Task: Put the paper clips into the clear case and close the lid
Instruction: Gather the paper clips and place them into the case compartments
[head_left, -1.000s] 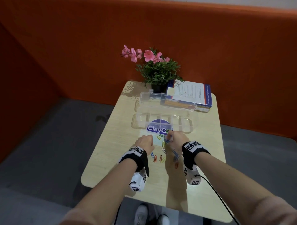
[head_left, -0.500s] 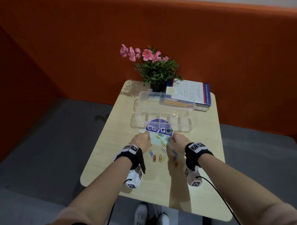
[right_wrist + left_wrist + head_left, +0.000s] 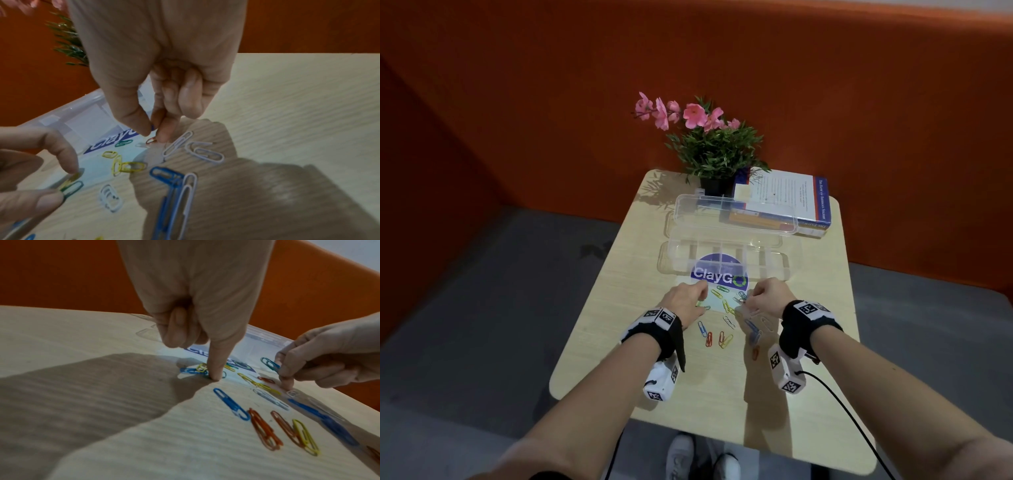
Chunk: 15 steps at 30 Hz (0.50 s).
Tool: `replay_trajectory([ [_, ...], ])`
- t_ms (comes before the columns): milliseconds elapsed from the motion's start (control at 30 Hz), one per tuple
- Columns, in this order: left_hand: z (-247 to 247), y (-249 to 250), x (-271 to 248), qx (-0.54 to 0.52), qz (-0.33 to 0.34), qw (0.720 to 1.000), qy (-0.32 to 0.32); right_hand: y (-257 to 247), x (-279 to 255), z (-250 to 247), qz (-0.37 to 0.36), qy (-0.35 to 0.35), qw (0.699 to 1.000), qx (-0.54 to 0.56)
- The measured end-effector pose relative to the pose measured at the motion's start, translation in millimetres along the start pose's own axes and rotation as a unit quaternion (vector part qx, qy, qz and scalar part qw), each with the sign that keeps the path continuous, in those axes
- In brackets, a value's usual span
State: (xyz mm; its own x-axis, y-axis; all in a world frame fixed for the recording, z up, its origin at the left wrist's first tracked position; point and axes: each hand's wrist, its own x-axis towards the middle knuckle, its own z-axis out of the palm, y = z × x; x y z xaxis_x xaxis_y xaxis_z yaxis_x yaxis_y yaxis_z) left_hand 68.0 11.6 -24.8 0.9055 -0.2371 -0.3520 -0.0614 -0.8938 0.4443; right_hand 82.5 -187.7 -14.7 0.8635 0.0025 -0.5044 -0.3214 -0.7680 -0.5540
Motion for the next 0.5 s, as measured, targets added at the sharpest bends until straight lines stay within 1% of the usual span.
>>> replay_trajectory([
  [133,0,7,6,0.047,0.012,0.999,-0.024,-4,-2,-1,-0.006,-0.035,0.999,0.002],
  [267,-2,14,8,0.093,0.017,0.994,-0.057,-3,-3,0,0.008,-0.074,0.994,0.077],
  [300,-3,16,8,0.083,0.018,0.995,-0.056,-4,-4,0,0.006,-0.076,0.993,0.088],
  [400,-6,23,10,0.008,0.011,0.999,-0.041,-5,-8,-3,0.0,-0.069,0.992,0.11],
  [500,-7,30,16,-0.053,-0.006,0.998,-0.035,-2,-10,-4,0.007,-0.059,0.992,0.109],
])
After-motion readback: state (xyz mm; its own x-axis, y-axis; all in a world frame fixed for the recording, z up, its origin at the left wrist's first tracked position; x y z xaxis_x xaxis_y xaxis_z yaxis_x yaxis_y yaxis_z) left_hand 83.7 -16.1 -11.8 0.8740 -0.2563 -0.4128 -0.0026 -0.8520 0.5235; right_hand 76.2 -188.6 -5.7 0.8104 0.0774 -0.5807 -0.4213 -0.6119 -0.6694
